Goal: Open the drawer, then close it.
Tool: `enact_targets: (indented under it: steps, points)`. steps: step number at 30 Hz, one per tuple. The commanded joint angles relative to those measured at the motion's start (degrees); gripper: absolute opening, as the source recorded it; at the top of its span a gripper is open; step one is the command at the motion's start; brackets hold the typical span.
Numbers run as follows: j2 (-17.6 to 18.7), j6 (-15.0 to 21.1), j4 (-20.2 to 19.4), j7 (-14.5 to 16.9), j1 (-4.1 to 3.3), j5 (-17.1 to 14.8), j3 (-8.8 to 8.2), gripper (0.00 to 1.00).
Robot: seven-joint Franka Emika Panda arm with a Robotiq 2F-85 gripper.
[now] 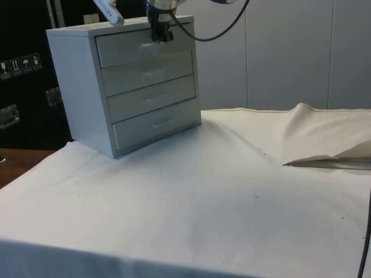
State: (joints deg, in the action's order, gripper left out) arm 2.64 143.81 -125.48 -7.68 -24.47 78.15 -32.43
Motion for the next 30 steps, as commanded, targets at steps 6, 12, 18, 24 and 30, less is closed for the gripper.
enact_targets:
  steps: [6,12,18,24,30]
  points:
    - [1.5,1.1,1.5,-0.8,0.23,0.2,-0.34,0.0]
    - [0.0,-0.2,0.3,-1.4,-0.4,0.5,0.0,0.0]
    - [-1.9,-1.5,-1.3,-2.1,-0.69,0.9,0.8,0.0]
    - [-3.4,-2.7,-2.6,-2.5,-0.86,1.0,1.66,0.0]
    - [-5.7,-4.4,-4.8,-3.3,-0.92,1.1,3.15,0.0]
